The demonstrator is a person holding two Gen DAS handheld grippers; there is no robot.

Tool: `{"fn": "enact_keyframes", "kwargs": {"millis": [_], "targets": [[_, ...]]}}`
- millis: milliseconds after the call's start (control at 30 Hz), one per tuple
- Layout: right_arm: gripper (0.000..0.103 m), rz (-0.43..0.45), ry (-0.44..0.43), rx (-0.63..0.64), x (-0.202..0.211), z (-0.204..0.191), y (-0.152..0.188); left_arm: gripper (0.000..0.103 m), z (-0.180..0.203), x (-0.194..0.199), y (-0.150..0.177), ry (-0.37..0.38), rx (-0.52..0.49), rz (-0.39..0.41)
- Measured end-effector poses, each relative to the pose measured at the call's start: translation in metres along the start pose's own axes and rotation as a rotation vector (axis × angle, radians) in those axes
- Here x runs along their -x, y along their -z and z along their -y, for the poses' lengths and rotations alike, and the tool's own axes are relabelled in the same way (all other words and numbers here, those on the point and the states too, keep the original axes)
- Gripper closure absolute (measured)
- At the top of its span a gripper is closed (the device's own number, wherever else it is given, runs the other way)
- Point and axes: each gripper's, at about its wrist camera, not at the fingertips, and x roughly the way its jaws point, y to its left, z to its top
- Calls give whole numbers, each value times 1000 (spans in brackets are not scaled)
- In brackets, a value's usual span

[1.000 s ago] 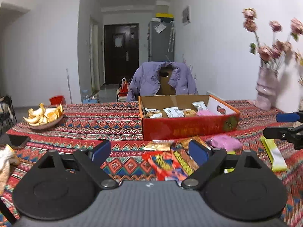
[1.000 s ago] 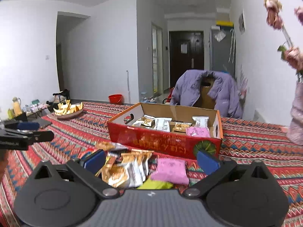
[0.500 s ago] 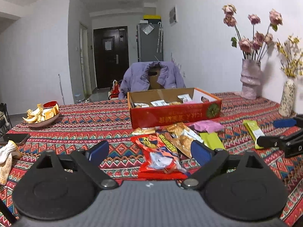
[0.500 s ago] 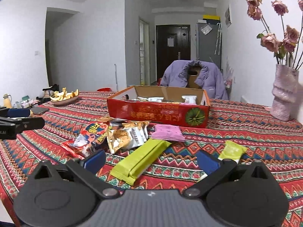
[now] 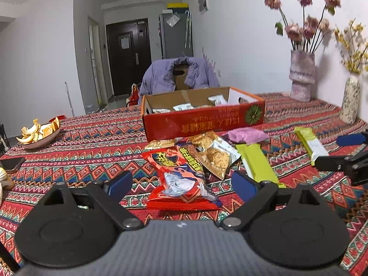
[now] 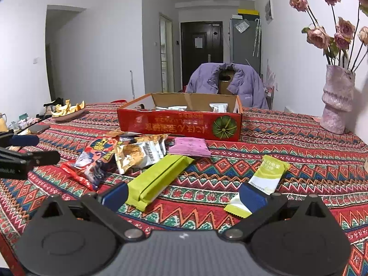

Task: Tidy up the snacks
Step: 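Grasp a pumpkin-seed cracker packet with the left tool while the right grasps a pink packet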

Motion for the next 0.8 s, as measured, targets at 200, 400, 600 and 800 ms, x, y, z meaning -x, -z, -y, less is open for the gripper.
{"fn": "enact_keyframes", "kwargs": {"millis": [200, 400, 600, 800], "targets": [[0, -25, -1, -20, -21, 10, -7, 25, 15, -29, -10, 30, -34, -29], [2, -32, -12, -13, -48, 18, -26, 32, 39, -74, -27, 95, -173, -37], [9, -62, -68, 13, -89, 19, -47, 46, 59, -134, -27, 131, -286, -134], [13, -108, -87, -28, -149, 26, -67, 40, 63, -161, -24, 149, -285, -163]]}}
